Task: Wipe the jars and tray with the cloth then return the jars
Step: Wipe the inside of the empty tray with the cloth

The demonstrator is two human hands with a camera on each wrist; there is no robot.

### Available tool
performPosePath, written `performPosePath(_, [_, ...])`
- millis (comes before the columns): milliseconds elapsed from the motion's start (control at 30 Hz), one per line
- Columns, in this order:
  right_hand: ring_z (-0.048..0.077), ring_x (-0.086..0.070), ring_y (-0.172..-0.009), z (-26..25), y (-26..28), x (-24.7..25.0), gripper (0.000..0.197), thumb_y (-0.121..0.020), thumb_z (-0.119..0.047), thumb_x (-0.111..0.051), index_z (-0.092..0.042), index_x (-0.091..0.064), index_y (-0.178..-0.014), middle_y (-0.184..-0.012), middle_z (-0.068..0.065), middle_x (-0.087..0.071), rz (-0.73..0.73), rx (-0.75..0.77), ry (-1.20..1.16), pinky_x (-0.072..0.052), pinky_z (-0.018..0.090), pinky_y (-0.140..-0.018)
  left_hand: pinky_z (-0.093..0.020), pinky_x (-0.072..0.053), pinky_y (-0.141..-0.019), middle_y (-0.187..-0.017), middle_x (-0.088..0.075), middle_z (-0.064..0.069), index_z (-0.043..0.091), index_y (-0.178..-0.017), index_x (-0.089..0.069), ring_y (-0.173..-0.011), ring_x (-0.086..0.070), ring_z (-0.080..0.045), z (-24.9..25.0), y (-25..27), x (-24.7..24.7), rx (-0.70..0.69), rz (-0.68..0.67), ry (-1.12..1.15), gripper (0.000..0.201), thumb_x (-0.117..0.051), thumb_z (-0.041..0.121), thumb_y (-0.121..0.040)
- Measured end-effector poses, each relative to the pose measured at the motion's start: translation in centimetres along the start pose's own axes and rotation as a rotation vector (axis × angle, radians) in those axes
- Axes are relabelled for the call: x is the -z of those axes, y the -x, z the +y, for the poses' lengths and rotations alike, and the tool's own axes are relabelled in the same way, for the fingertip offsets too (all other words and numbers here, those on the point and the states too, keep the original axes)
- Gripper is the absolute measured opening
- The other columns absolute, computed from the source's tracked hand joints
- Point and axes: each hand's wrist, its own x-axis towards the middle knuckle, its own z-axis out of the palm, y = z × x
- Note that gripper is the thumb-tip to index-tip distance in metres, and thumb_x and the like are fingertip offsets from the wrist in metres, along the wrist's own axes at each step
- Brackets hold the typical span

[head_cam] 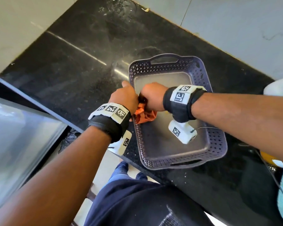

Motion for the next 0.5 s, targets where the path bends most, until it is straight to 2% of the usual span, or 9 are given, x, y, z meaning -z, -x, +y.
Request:
performPosePath(100, [0.032, -0.062, -0.080, 1.0, -0.4, -0.7, 0.012, -0.081, -0.010, -0.062, -0.010, -0.072, -0.088, -0.079, 0.005, -0.064, 0.055, 0.005, -0.018, -0.040, 0.028, -0.065, -0.044, -0.041, -0.082, -0.126, -0.060, -0.032, -0.003, -0.123, -0.039, -0.117, -0.058, -0.051, -0.2, -0.6, 0.1, -0.022, -0.009, -0.029, 0.028, -0.043, 0.015, -0.101])
performPosePath(167, [0.029, -0.065, -0.088, 0.8, 0.7, -2.2, 0.015, -0.082, -0.010, -0.062, -0.014, -0.074, -0.090, -0.093, 0.004, -0.071, -0.008, 0.058, -0.069, -0.050, 0.030, -0.075, -0.046, -0.043, -0.089, -0.130, -0.057, -0.033, -0.004, -0.126, -0.038, -0.121, -0.056, -0.050, 0.1, -0.6, 0.2, -0.002, -0.005, -0.016, 0.029, -0.041, 0.011, -0.102])
performPosePath(233, [0.025, -0.064, -0.092, 0.1, 2.7, -4.3, 0.017, -0.084, -0.009, -0.060, -0.017, -0.074, -0.089, -0.100, 0.000, -0.069, -0.131, 0.112, -0.110, -0.053, 0.034, -0.083, -0.046, -0.042, -0.089, -0.132, -0.056, -0.032, -0.003, -0.128, -0.039, -0.122, -0.055, -0.050, 0.5, -0.3, 0.1, 0.026, 0.013, 0.010, 0.029, -0.039, 0.009, -0.102])
performPosePath(300, [0.022, -0.064, -0.090, -0.9, 5.0, -6.4, 0.018, -0.086, -0.006, -0.058, -0.017, -0.072, -0.085, -0.097, 0.000, -0.068, -0.295, 0.166, -0.125, -0.054, 0.038, -0.085, -0.044, -0.039, -0.081, -0.130, -0.058, -0.031, -0.002, -0.128, -0.038, -0.120, -0.056, -0.049, 0.7, -0.1, -0.1, 0.036, 0.032, 0.019, 0.028, -0.038, 0.007, -0.102])
performPosePath(367, [0.023, -0.062, -0.091, -1.6, 6.8, -7.7, 0.024, -0.084, 0.000, -0.056, -0.015, -0.073, -0.094, -0.100, 0.003, -0.067, -0.410, 0.225, -0.126, -0.054, 0.039, -0.085, -0.042, -0.036, -0.078, -0.128, -0.059, -0.030, -0.001, -0.128, -0.038, -0.118, -0.057, -0.049, 0.6, 0.0, -0.2, 0.035, 0.034, 0.017, 0.027, -0.039, 0.007, -0.102])
performPosePath(433, [0.027, -0.059, -0.092, -1.5, 7.5, -7.6, 0.029, -0.079, 0.004, -0.054, -0.012, -0.072, -0.095, -0.099, 0.006, -0.065, -0.417, 0.253, -0.114, -0.052, 0.038, -0.083, -0.041, -0.036, -0.078, -0.128, -0.059, -0.030, -0.002, -0.128, -0.039, -0.118, -0.058, -0.049, 0.9, -0.1, -0.1, 0.021, 0.030, 0.009, 0.028, -0.040, 0.007, -0.103])
performPosePath(500, [0.028, -0.060, -0.088, -1.1, 7.3, -6.8, 0.024, -0.078, 0.004, -0.053, -0.012, -0.070, -0.083, -0.091, 0.006, -0.066, -0.397, 0.252, -0.099, -0.052, 0.040, -0.082, -0.043, -0.040, -0.081, -0.128, -0.060, -0.030, -0.003, -0.129, -0.039, -0.118, -0.058, -0.048, 1.4, -0.3, 0.4, 0.007, 0.031, 0.019, 0.029, -0.040, 0.008, -0.102])
